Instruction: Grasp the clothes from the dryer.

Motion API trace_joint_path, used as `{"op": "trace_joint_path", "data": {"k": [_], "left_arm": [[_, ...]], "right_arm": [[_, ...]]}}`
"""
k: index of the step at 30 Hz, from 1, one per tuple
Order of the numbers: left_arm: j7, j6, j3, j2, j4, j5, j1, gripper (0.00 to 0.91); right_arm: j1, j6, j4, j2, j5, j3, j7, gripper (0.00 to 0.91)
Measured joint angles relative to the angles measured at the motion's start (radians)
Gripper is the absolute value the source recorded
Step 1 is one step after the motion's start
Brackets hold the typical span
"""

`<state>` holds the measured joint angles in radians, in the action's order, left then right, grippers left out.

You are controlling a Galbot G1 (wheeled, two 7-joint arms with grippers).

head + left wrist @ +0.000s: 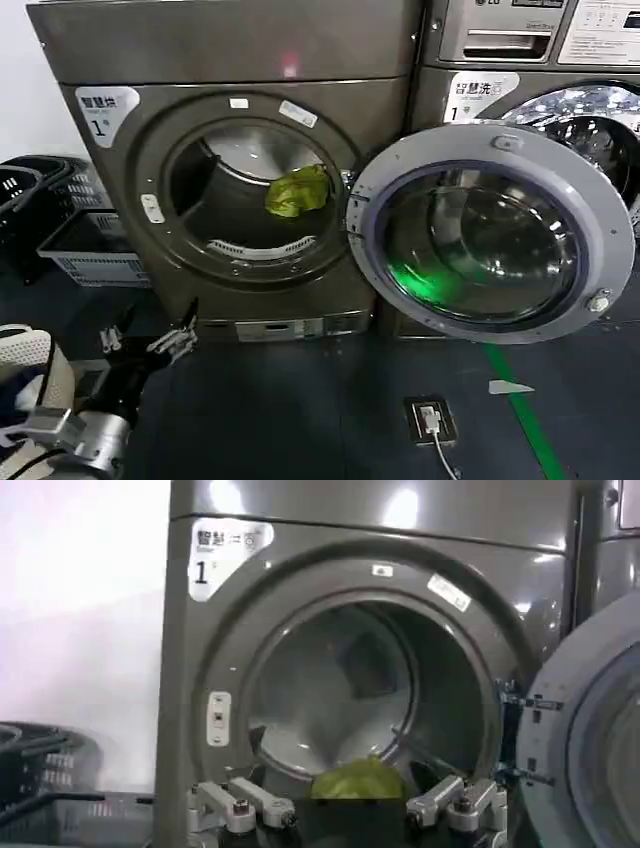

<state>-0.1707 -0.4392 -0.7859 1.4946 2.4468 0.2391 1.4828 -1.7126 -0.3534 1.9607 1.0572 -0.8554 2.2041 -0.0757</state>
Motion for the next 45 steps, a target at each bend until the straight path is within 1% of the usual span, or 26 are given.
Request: {"op": "trace_joint_path", "data": {"k": [16, 22, 45], "left_arm": [[-0.006, 0.024, -0.013, -0.007, -0.01, 0.009, -0.015, 0.907], [-0.006, 0.027, -0.014, -0.006, -0.017, 0.01, -0.02, 0.907], [-0.005, 0.03, -0.03, -0.01, -0.008, 0.014, -0.016, 0.907]], "right_arm": [[-0.002, 0.065, 0.019, 0.01, -0.017, -0.014, -0.04, 0.907], [-0.005, 0.072, 0.032, 0.018, -0.016, -0.017, -0.054, 0.907], [0.009, 0.091, 0.044, 0.025, -0.01, -0.044, -0.06, 0.907]]}}
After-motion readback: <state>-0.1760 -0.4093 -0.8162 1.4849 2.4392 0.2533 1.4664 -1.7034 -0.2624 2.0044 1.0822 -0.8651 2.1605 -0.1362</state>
